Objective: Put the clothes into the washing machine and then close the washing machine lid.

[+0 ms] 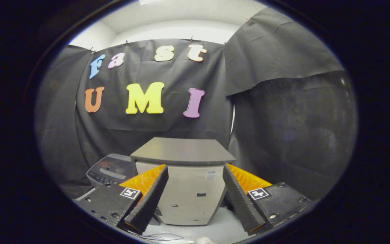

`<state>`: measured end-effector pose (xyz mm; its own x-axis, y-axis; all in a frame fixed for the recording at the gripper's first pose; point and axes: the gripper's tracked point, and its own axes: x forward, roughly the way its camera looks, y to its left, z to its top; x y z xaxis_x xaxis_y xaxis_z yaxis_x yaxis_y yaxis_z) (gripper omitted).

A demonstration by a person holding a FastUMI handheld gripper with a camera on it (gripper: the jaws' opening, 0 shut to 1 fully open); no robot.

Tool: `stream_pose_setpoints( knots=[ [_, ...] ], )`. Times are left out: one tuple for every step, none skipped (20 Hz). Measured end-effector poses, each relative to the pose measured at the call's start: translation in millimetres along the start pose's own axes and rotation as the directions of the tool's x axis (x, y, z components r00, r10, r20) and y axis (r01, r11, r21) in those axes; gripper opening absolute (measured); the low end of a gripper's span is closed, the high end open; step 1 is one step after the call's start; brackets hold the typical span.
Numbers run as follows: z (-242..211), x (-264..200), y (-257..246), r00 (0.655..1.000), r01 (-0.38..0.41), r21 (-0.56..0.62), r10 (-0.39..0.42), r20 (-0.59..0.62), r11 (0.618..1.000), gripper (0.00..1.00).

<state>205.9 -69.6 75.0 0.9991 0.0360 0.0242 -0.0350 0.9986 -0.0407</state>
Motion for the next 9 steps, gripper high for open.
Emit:
stream_pose_setpoints(
  knots=[
    [-11.9,-4.0,-0.9,1.000,-0.003,-0.003,0.003,-0.014,1.000,1.00],
    [-22.2,-6.6,-1.8,1.000,-0.007,0.002,0.007,-0.024,1.000,1.00],
    [-30.7,-8.5,-0.6,0.999,-0.017,0.012,0.018,-0.030,1.000,1.00],
    [-38.6,-11.6,-0.9,0.999,-0.018,0.016,0.019,-0.040,1.000,1.00],
    [-46.0,-12.1,-1.1,0.999,-0.018,0.014,0.018,-0.047,1.000,1.00],
    [-53.1,-13.0,-1.7,0.998,-0.022,0.012,0.023,-0.058,1.000,1.00],
    [-57.9,-13.4,-0.3,0.997,-0.028,0.013,0.028,-0.069,1.000,1.00],
    [-62.1,-14.8,-0.5,0.996,-0.034,0.012,0.035,-0.076,0.999,1.00],
    [-63.5,-14.9,-1.3,0.996,-0.036,0.010,0.037,-0.079,0.999,1.00]
  ],
)
